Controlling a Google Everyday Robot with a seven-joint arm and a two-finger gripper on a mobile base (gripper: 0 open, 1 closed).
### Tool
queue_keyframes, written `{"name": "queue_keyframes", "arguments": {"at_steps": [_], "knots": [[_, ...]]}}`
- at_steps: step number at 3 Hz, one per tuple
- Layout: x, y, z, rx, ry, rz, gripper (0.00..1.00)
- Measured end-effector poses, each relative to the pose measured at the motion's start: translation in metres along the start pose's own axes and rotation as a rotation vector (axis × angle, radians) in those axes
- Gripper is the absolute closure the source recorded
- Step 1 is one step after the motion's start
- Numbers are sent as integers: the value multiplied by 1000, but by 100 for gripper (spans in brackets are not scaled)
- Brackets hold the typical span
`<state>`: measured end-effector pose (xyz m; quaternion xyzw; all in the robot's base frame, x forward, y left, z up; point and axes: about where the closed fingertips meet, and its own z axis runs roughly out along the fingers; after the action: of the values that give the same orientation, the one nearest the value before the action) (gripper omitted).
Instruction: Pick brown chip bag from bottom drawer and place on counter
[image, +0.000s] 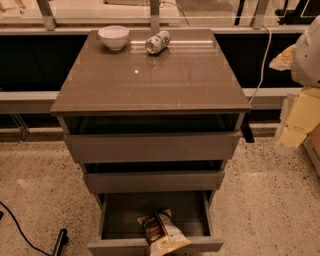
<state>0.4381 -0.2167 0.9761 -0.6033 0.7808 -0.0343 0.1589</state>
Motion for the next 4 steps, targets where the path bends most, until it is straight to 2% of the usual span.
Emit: {"name": "queue_keyframes", "arguments": {"at_steps": [1, 2, 3, 4], "knots": [[0, 0, 0, 0, 0, 0, 0], [-24, -4, 39, -46, 20, -126, 0], [-55, -2, 108, -96, -3, -345, 0], [-68, -14, 125, -32, -98, -482, 0]]}}
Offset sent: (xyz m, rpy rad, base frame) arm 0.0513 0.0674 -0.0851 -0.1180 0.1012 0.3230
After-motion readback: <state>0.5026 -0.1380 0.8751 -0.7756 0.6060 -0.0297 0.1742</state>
